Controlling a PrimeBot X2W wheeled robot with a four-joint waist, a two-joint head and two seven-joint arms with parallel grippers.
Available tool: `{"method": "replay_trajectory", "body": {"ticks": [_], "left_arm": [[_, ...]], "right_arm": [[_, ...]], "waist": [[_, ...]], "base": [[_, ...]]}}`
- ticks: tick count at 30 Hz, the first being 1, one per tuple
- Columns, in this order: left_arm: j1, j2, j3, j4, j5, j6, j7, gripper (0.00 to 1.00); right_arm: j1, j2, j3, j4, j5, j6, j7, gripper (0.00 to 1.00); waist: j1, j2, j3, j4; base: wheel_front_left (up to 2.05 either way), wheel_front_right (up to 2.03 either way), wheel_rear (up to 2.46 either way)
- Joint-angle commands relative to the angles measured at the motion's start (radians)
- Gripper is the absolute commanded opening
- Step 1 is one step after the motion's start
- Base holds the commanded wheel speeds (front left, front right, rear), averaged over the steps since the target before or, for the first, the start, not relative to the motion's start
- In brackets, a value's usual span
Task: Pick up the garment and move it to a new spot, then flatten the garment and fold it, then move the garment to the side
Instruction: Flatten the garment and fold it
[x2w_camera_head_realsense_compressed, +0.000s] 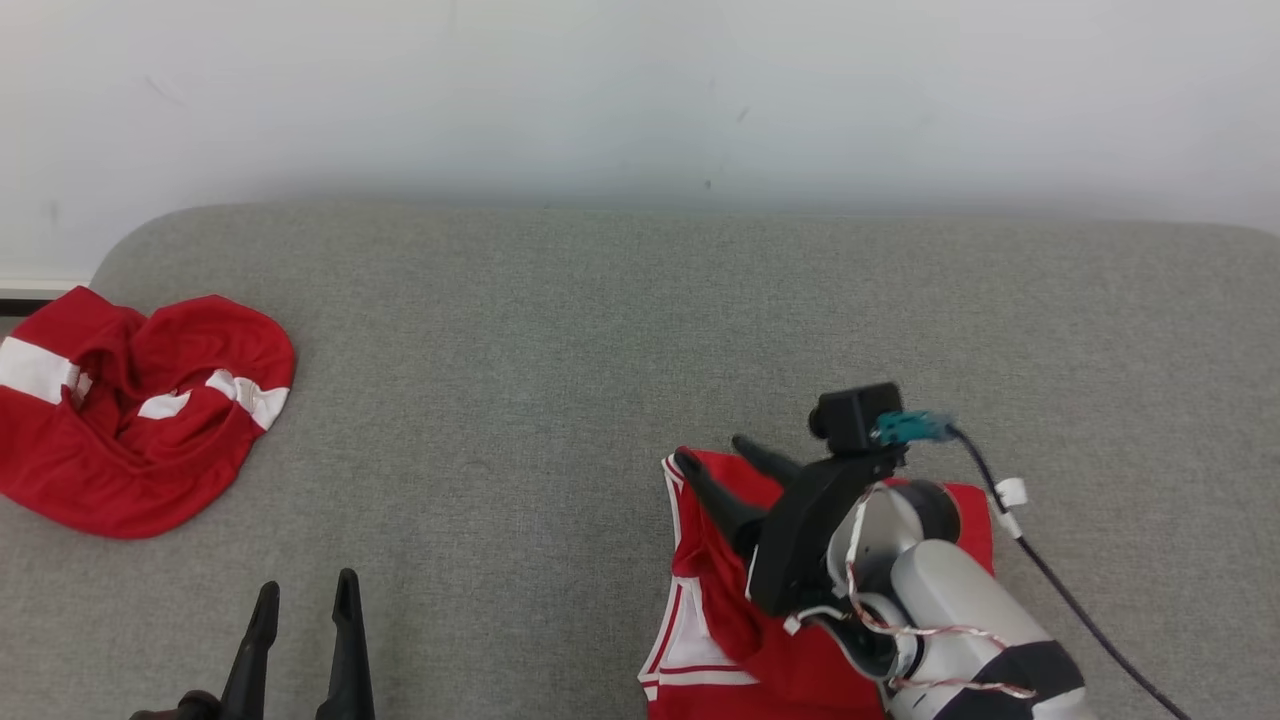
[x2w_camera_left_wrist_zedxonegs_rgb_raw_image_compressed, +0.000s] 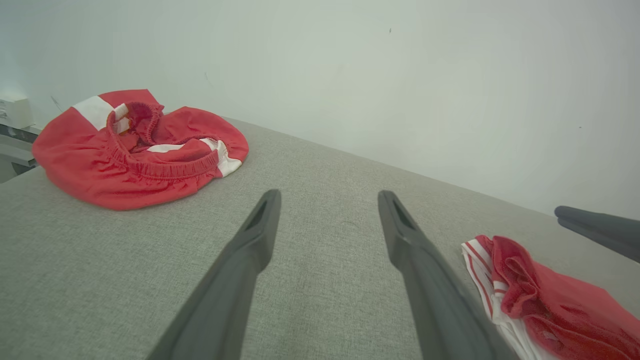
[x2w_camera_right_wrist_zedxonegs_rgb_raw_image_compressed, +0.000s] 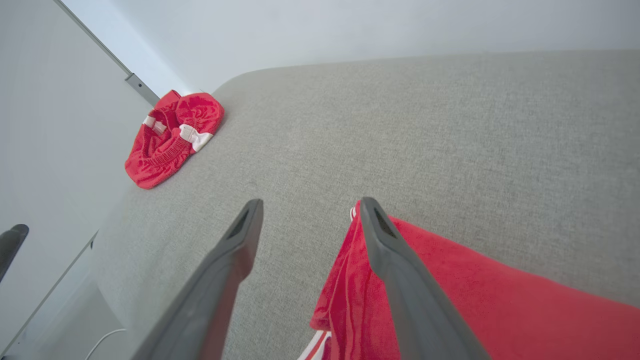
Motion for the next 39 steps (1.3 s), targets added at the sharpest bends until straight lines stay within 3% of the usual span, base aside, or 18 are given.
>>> {"method": "replay_trajectory", "body": {"ticks": [1, 11, 17, 23, 31, 39], "left_arm": [[-0.003, 0.000, 0.003, 0.000, -0.007, 0.006, -0.002, 1.00], [-0.009, 0.000, -0.011, 0.003, -0.007, 0.005, -0.002, 1.00], [-0.009, 0.000, -0.006, 0.005, -0.010, 0.001, -0.002, 1.00], [0.008, 0.000, 0.014, 0.012, -0.010, -0.006, -0.002, 1.00], [0.044, 0.000, 0.042, 0.021, 0.002, -0.006, -0.002, 1.00], [0.061, 0.000, 0.055, 0.040, 0.010, -0.004, -0.002, 1.00]], "right_arm": [[-0.014, -0.001, -0.019, -0.012, 0.005, -0.002, -0.020, 1.00], [0.102, -0.085, -0.222, -0.019, -0.225, -0.002, -0.100, 1.00], [0.202, -0.081, -0.312, -0.058, -0.344, -0.002, -0.146, 1.00], [0.306, -0.062, -0.403, -0.133, -0.441, -0.002, -0.294, 1.00], [0.440, -0.052, -0.462, -0.193, -0.486, -0.002, -0.456, 1.00], [0.492, -0.088, -0.433, -0.218, -0.434, -0.003, -0.521, 1.00]], "waist": [[0.0000, 0.0000, -0.002, -0.005], [0.0000, 0.0000, -0.009, -0.005], [0.0000, 0.0000, -0.005, -0.006], [0.0000, 0.0000, -0.025, -0.017], [0.0000, 0.0000, -0.074, -0.061], [0.0000, 0.0000, -0.103, -0.106]], "base": [[0.00, 0.00, 0.00], [0.00, 0.00, 0.00], [0.00, 0.00, 0.00], [0.00, 0.00, 0.00], [0.00, 0.00, 0.00], [0.00, 0.00, 0.00]]}}
